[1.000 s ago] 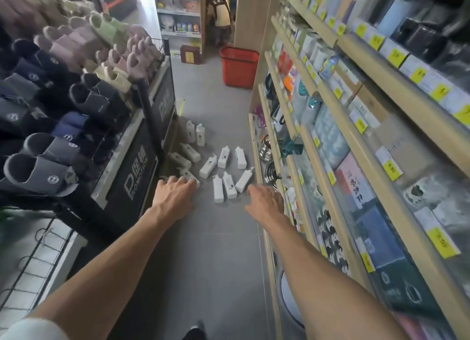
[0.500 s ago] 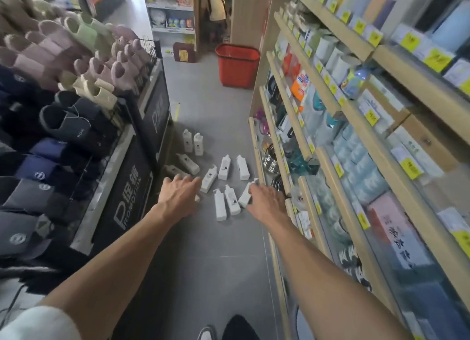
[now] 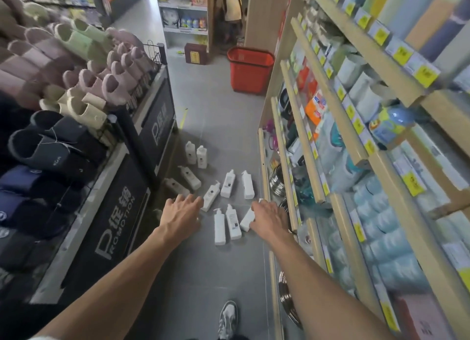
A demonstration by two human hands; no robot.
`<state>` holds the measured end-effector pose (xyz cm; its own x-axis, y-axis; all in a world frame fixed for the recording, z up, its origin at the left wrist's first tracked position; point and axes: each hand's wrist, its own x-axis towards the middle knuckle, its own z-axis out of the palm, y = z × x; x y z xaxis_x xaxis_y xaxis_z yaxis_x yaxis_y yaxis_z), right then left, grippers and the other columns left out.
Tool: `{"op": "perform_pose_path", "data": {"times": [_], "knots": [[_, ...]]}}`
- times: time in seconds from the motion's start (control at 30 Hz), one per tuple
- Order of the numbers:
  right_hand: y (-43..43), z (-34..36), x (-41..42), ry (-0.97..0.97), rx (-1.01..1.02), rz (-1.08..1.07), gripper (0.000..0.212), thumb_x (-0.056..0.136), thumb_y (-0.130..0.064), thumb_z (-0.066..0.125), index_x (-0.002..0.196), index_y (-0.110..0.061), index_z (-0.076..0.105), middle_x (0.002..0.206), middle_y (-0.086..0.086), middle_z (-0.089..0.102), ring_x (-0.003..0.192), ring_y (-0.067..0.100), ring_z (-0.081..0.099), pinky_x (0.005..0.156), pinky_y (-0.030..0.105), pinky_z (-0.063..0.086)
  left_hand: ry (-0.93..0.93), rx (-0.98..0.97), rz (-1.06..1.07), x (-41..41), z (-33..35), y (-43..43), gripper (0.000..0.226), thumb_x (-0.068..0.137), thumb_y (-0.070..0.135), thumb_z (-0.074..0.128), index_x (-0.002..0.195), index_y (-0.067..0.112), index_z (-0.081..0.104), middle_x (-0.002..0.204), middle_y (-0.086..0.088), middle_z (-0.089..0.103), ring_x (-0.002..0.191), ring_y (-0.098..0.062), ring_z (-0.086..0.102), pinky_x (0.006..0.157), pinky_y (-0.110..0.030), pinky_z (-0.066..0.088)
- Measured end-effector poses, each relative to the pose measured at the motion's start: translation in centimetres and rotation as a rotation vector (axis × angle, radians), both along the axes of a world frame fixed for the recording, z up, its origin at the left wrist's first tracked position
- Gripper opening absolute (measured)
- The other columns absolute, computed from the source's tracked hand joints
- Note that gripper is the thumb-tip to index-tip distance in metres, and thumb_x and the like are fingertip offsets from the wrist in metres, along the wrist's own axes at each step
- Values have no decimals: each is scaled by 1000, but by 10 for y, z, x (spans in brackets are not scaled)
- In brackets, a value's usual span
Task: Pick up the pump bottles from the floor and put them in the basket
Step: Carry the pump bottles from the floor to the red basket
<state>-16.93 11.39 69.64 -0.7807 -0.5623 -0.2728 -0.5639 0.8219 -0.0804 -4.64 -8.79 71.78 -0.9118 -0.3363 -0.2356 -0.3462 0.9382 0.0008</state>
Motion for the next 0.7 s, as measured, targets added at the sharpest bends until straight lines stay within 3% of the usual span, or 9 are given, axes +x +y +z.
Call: {"op": "perform_pose_path", "data": {"times": [0.3, 0.5, 0.7], "knots": [[-37, -22, -100, 33, 71, 114, 35, 91, -26, 64, 125, -20, 55, 121, 2, 61, 108, 23, 56, 97, 41, 43, -60, -2, 44, -97, -19, -34, 48, 86, 31, 64, 131, 30, 47, 129, 1, 54, 118, -23, 49, 90, -38, 38], [-70, -39, -160, 1, 85, 113, 42, 92, -31, 67, 129, -18, 52, 130, 5, 58, 120, 27, 51, 104, 46, 41, -44, 2, 50, -161, -31, -63, 48, 90, 34, 63, 134, 26, 47, 132, -4, 54, 119, -26, 50, 95, -42, 41], [-95, -68, -210, -13, 110, 91, 48, 93, -36, 67, 134, -18, 49, 135, 5, 56, 125, 28, 50, 106, 47, 39, -84, 36, 38, -217, -70, -87, 44, 89, 24, 55, 132, 26, 47, 127, -3, 56, 116, -25, 50, 89, -40, 39]]}}
